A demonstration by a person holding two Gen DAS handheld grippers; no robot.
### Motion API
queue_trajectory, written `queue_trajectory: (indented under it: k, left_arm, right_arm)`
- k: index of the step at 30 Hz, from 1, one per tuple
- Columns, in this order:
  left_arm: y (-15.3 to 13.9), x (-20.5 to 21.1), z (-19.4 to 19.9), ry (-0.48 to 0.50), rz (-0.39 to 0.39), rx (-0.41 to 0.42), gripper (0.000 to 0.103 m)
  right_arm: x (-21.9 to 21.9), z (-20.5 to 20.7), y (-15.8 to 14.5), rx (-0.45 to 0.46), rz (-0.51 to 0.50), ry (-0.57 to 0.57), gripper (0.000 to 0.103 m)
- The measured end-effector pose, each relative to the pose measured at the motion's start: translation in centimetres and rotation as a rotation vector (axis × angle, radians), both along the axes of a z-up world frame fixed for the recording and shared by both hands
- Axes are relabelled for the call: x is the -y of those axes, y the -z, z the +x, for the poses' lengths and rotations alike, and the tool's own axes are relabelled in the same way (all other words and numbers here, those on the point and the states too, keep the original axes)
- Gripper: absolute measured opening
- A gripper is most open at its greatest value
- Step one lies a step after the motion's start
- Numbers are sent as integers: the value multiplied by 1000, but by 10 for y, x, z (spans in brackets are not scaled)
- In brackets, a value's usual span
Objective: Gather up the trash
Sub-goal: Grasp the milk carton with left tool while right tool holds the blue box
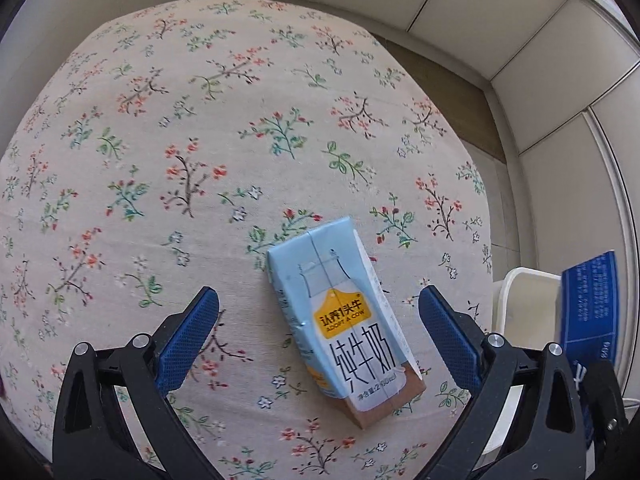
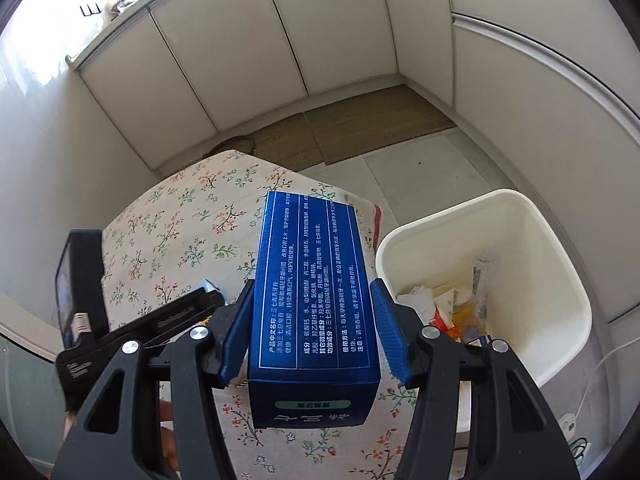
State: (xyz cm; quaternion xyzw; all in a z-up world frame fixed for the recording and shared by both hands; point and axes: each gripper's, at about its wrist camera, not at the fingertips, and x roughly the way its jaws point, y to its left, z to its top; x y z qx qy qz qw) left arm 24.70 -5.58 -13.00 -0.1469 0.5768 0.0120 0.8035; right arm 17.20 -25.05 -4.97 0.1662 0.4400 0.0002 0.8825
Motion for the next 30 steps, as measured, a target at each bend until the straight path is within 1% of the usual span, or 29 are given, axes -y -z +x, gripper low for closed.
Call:
queue_trajectory:
  k: [2,4,5,6,7,8,11,13,16,18,19,21,23,25,28,30]
  left_arm:
    - [11,8,3,18,5,-19,96]
    - [19,16,3,61,-33,-37,91]
    - [21,17,2,82,-43,-37,82]
    - [19,17,1,91,-23,-21,71]
    - [17,14,-1,98,-17,-2,63]
    - [15,9,-2,102,-32,6,57]
    - [11,-19,-5,68,-64,10,56]
    - [5,-42,-9,39,-72,21,56]
    - [-12,-83,-15,-28,-64,60,56]
    - [-28,-110,-20,-71,-43,100,56]
    - [-40,-126,-26,-94,-25,134,56]
    - [-59,-142,-32,-126,13,191,56]
    - [-83,-161,-47,-146,74,271,56]
    - [-109,-167,-57,-156,136,349,56]
    - [-137,-175,-74,-175,166,449,56]
    - [-155,-180,-84,-188,169,513,56]
  right_arm:
    - [2,-1,-1,-2,-2,-7,56]
    - [4,-1,-1,-3,-3,-12,56]
    - [3,0,-2,-4,4,-17,56]
    - [3,0,-3,-3,11,-21,56]
    - [-1,2,-4,0,15,-26,56]
    - [-4,2,-5,3,20,-33,56]
    - [-14,2,-8,15,35,-68,56]
    - [-23,1,-11,24,39,-92,56]
    - [-40,-2,-17,52,50,-135,56]
    - [-51,-5,-23,78,54,-162,56]
    - [-57,-7,-26,94,55,-178,56]
    - [-72,-12,-34,132,60,-211,56]
    - [-88,-17,-44,177,52,-248,56]
    - [-103,-24,-52,221,38,-274,56]
    - [-124,-34,-66,298,12,-305,56]
    - [-135,-43,-75,354,-25,-315,56]
